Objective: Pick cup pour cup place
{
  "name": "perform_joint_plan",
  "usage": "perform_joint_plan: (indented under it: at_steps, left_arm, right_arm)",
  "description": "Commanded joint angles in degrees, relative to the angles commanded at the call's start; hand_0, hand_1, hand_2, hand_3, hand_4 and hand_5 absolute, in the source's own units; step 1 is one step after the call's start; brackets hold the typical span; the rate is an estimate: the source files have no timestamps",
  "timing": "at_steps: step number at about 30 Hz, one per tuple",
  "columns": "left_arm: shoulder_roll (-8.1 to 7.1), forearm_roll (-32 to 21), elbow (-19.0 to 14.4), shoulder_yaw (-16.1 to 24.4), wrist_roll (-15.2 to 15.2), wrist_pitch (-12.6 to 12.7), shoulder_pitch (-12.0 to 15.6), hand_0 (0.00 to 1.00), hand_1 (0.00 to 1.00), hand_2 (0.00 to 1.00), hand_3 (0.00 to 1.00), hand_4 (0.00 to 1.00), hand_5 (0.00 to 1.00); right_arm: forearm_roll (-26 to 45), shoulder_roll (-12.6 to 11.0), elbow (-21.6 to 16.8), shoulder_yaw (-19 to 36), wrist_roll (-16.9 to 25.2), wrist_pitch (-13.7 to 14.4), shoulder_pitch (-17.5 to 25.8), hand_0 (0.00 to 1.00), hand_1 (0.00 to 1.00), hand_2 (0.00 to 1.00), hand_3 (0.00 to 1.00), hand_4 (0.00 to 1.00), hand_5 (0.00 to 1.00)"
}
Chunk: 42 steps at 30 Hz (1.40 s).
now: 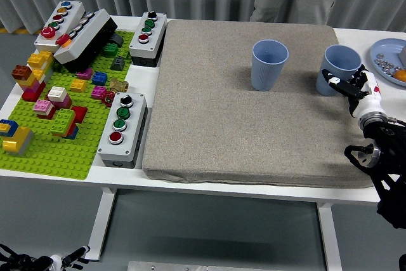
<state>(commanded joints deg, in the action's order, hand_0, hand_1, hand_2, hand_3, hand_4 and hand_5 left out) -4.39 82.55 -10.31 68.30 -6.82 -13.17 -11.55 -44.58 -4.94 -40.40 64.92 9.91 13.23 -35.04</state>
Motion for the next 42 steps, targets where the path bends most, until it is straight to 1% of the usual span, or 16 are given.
perform_joint_plan:
  at_steps: [4,7,11,12,14,17,19,23,32,35,39,42]
  left_arm:
    - [-0.03,0.1,0.0,0.0,0.0,0.0,0.1,0.847,0.858,0.890,0.787,0.596,0.998]
    - [-0.03,0.0,0.0,0.0,0.1,0.0,0.1,0.848,0.858,0.890,0.787,0.595,0.998]
    - [-0.08,0.2,0.0,0.5,0.1,0.1,0.0,0.848,0.858,0.890,0.787,0.595,0.998]
    - [-0.14,0.2,0.0,0.7,0.1,0.1,0.0,0.848,0.858,0.890,0.787,0.595,0.998]
    - [-0.20,0.4,0.0,1.1,0.0,0.1,0.0,0.848,0.858,0.890,0.787,0.595,0.998]
    - [-0.24,0.6,0.0,1.3,0.0,0.1,0.0,0.848,0.858,0.890,0.787,0.595,0.998]
    - [-0.25,0.6,0.0,1.3,0.0,0.1,0.1,0.848,0.858,0.889,0.788,0.595,0.998]
    - [-0.32,0.7,0.0,1.6,-0.1,0.1,0.2,0.848,0.858,0.889,0.788,0.595,0.998]
    - [-0.36,0.7,0.0,1.5,-0.1,0.0,0.0,0.848,0.858,0.890,0.787,0.595,0.998]
    - [-0.34,0.7,0.0,1.5,-0.1,0.0,0.0,0.848,0.858,0.890,0.787,0.595,0.998]
    - [-0.33,0.7,0.0,1.5,-0.1,0.0,0.0,0.848,0.858,0.890,0.787,0.595,0.998]
    - [-0.34,0.7,0.0,1.5,-0.1,0.0,0.0,0.848,0.857,0.890,0.787,0.595,0.998]
  right_arm:
    - [0.1,0.0,-0.1,0.2,0.0,0.0,0.1,0.622,0.509,0.457,0.485,0.486,0.002]
    - [-0.7,-0.2,-1.5,0.5,-0.3,0.1,0.2,0.623,0.509,0.458,0.482,0.487,0.002]
    - [-4.3,-1.4,-4.5,-0.2,-1.3,1.1,0.0,0.623,0.509,0.458,0.482,0.487,0.002]
    - [-6.0,-2.2,-6.1,-0.8,-2.0,2.1,-0.2,0.629,0.512,0.461,0.484,0.488,0.002]
    - [-8.7,-3.3,-8.0,-1.9,-2.8,3.2,-0.9,0.629,0.512,0.461,0.484,0.488,0.002]
    - [-11.6,-4.0,-9.4,-2.9,-3.6,4.0,-1.8,0.629,0.512,0.461,0.484,0.488,0.002]
    - [-12.2,-4.1,-9.6,-3.0,-3.8,4.1,-1.9,0.634,0.514,0.463,0.490,0.488,0.002]
    - [-18.4,-4.5,-11.7,-4.5,-5.7,6.1,-3.9,0.634,0.514,0.463,0.490,0.488,0.002]
    - [-26.0,-4.1,-12.4,-6.2,-6.5,8.2,-4.8,0.647,0.523,0.465,0.495,0.488,0.002]
    - [-30.6,-3.7,-12.3,-7.8,-6.9,9.3,-4.9,0.647,0.523,0.465,0.495,0.488,0.002]
    - [-32.7,-3.4,-12.1,-8.7,-7.2,9.7,-5.1,0.647,0.523,0.466,0.496,0.489,0.002]
    - [-36.6,-3.0,-11.5,-9.7,-7.6,10.1,-5.8,0.648,0.524,0.465,0.496,0.488,0.002]
